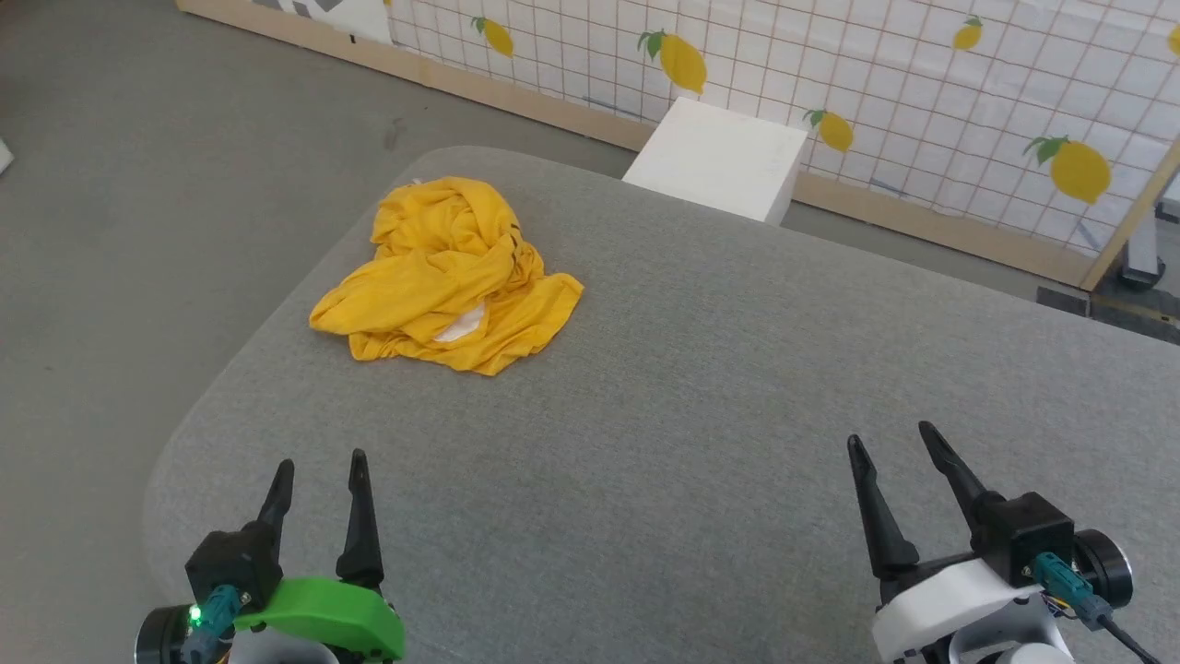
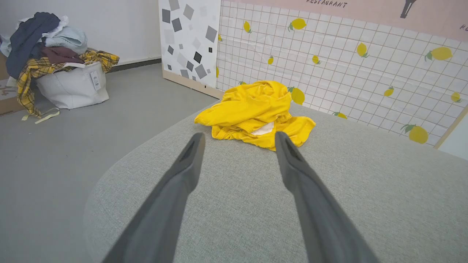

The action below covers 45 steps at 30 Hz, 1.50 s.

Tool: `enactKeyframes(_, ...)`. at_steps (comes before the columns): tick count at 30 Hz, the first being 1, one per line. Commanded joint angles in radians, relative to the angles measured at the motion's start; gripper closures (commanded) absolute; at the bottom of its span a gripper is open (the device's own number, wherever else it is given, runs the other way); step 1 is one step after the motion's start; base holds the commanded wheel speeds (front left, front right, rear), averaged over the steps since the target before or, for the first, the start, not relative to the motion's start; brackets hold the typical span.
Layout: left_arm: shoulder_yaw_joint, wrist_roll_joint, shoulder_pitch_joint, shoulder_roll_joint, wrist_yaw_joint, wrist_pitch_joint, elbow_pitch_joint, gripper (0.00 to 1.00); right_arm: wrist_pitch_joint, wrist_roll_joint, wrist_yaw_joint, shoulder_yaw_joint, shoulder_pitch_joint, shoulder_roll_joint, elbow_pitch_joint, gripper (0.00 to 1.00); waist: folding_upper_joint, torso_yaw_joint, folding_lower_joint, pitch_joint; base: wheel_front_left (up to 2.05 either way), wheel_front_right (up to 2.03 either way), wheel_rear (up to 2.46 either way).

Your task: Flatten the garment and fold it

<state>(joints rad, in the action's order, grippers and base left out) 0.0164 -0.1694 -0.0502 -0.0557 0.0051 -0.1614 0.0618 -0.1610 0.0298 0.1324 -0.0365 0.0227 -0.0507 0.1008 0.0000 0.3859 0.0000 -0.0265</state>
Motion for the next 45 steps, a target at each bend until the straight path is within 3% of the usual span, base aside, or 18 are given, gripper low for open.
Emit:
enactKeyframes(1,0.001,-0.013,-0.02,0.004,0.0,-0.013,0.006,0.0,-0.013,0.009,-0.001,-0.004,0.004,0.0,0.007,0.0,0.0,0.011,0.0,-0.001,0.0,0.0,0.0)
enactKeyframes(39,-0.001,-0.105,-0.041,0.005,0.007,-0.1,0.055,0.0,-0.101,0.03,-0.002,-0.017,0.0,0.001,0.074,0.0,0.0,0.189,0.0,-0.001,0.0,0.0,0.0)
enactKeyframes(45,0.001,-0.1,-0.04,0.005,0.001,-0.1,0.058,0.0,-0.101,0.03,-0.002,-0.013,0.002,0.001,0.082,0.0,0.0,0.189,0.0,-0.007,0.0,0.0,0.0)
